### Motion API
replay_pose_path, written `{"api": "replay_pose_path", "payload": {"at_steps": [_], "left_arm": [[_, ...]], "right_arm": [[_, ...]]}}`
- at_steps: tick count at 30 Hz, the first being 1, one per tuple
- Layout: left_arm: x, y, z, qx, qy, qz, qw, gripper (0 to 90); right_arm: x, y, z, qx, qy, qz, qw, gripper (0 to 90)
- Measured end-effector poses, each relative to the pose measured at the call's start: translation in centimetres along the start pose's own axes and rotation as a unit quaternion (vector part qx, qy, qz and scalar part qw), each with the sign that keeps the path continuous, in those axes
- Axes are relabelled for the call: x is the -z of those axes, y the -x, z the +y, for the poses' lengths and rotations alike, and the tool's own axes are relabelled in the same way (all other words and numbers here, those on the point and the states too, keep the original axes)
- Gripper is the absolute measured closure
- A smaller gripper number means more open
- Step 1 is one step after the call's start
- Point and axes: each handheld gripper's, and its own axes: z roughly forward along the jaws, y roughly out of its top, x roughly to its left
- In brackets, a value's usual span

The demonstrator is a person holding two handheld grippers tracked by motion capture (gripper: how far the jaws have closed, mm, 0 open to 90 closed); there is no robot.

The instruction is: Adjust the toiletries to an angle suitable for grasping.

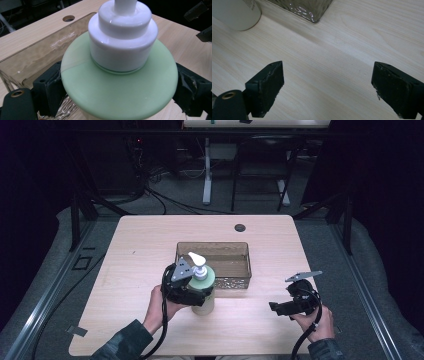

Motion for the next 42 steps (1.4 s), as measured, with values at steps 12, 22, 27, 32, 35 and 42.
{"api": "replay_pose_path", "payload": {"at_steps": [12,22,27,32,35,42], "left_arm": [[-2.1,1.2,1.2,-0.015,0.008,-0.015,0.9997,12.2],[-4.2,2.6,2.5,-0.026,0.011,-0.041,0.9988,12.2],[-5.1,3.3,3.1,-0.032,0.013,-0.05,0.9981,12.1],[-5.9,4.1,3.7,-0.038,0.012,-0.061,0.9973,12.1],[-6.5,4.5,4.0,-0.042,0.015,-0.067,0.9968,12.1],[-7.7,5.4,4.7,-0.05,0.019,-0.08,0.9953,12.1]], "right_arm": [[0.0,0.0,0.0,0.002,0.0,-0.002,1.0,10.7],[0.1,0.1,0.0,0.001,0.0,0.0,1.0,10.8],[0.0,0.0,0.0,0.002,-0.001,0.0,1.0,10.9],[0.0,0.0,0.0,0.001,-0.001,0.0,1.0,11.0],[0.0,0.0,0.0,0.001,0.0,0.0,1.0,11.1],[0.0,0.0,0.0,0.002,0.0,0.002,1.0,11.1]]}}
